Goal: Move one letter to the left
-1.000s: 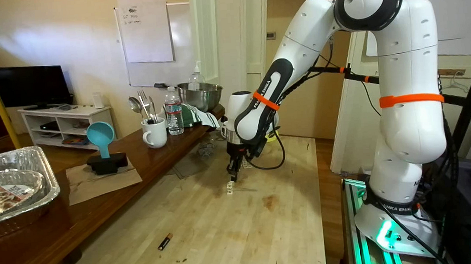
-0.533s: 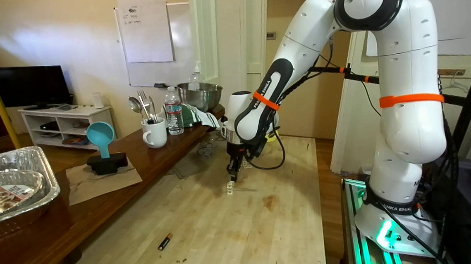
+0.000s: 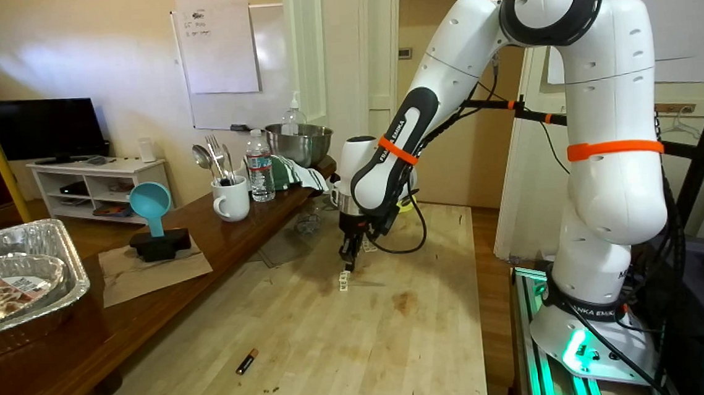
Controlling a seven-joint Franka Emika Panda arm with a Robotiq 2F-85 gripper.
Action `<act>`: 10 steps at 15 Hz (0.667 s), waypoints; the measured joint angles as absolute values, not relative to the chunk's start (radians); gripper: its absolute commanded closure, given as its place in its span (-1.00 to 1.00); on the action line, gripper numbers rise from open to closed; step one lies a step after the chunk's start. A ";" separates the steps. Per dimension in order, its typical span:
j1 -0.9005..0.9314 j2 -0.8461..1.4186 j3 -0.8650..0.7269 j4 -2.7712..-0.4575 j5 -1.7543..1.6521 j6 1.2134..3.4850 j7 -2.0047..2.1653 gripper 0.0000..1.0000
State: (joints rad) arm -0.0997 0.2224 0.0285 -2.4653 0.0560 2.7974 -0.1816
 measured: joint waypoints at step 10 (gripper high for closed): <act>-0.100 0.171 0.028 -2.474 0.063 2.797 -0.182 1.00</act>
